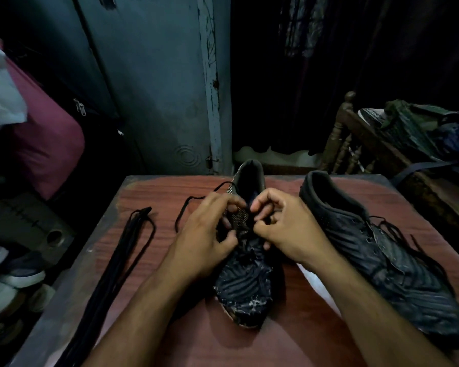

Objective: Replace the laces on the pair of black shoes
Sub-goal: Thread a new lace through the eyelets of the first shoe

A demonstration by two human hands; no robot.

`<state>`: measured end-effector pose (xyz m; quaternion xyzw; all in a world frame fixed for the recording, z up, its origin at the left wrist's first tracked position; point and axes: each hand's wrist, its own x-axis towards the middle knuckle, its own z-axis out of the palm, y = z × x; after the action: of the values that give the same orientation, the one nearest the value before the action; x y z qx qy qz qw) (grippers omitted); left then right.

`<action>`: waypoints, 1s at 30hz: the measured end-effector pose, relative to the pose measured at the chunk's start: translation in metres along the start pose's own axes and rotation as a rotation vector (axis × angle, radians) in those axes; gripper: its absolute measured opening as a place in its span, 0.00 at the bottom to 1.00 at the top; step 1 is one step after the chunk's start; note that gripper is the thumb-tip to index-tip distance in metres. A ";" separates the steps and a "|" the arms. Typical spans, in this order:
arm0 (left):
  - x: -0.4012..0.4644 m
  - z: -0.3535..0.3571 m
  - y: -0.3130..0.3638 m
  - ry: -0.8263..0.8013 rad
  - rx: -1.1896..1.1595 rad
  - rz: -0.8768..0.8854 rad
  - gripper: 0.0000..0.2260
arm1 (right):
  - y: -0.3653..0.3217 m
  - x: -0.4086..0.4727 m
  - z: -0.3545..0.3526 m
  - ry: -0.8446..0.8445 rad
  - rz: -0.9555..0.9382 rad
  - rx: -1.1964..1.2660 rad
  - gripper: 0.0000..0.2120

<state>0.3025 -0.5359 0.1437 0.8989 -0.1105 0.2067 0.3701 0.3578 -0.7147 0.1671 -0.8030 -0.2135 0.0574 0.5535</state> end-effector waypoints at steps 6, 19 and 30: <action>-0.001 0.003 -0.008 -0.102 0.000 -0.108 0.37 | 0.001 0.008 -0.026 0.093 -0.072 -0.076 0.13; 0.003 0.003 -0.019 -0.081 0.133 -0.115 0.31 | -0.005 0.004 -0.033 0.076 -0.210 -0.235 0.10; 0.007 0.002 -0.023 -0.045 0.025 -0.060 0.20 | -0.017 0.020 -0.031 -0.027 -0.438 -0.441 0.21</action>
<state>0.3177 -0.5212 0.1315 0.9109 -0.0891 0.1767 0.3621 0.3810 -0.7279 0.1972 -0.8376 -0.3962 -0.1003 0.3625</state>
